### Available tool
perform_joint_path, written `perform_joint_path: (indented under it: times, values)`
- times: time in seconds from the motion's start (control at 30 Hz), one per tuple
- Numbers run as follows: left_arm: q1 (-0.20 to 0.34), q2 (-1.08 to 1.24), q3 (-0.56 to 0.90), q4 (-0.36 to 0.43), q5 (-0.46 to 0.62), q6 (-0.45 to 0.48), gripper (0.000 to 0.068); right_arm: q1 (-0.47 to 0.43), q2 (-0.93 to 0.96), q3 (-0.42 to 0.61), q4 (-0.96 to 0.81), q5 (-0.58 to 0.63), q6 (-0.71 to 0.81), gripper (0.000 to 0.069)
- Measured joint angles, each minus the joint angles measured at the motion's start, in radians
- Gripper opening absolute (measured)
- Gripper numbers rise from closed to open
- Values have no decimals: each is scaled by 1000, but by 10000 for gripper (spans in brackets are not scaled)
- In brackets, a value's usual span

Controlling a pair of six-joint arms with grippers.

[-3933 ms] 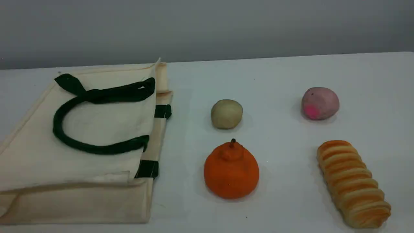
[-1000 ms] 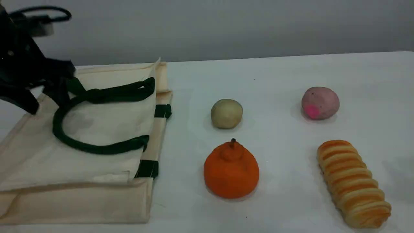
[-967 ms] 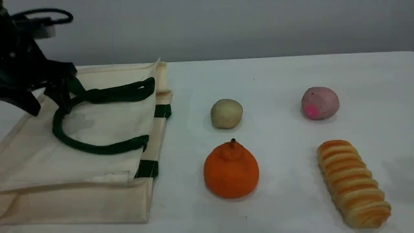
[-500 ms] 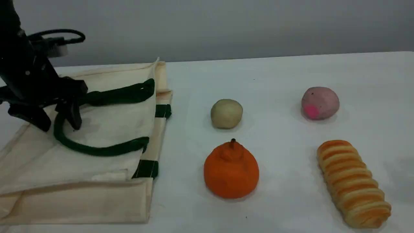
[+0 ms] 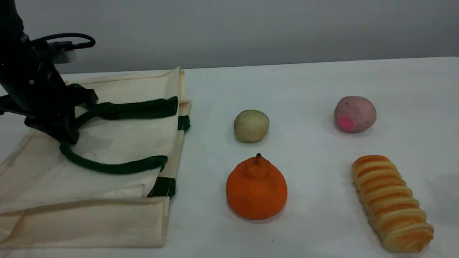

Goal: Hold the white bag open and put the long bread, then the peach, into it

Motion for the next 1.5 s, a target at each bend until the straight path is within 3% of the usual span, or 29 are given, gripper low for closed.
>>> perform_joint_path:
  times: [0.17,0.37,0.67,0.77,1.03,1.17,1.33,1.5]
  values:
    - [0,-22,-29,-2,41,28,93,0,0,0,-3,-6,0,534]
    - [0,-54,-152,-21,235,144,93,0,0,0,-39,-23,0,534]
    - [0,-68,-372,-223,588,389,93,0,0,0,-72,-56,2,534]
    - [0,-68,-416,-245,670,428,93,0,0,0,-70,-46,2,534]
    - [0,-115,-500,-279,682,446,93,0,45,0,-79,-38,0,534]
    - [0,-165,-500,-324,682,501,93,0,112,0,-79,-17,-1,534]
    - [-5,-235,-507,-325,682,547,93,0,196,0,-79,-24,-1,534]
    - [-7,-290,-518,-397,683,614,93,0,259,0,-79,-18,-1,534]
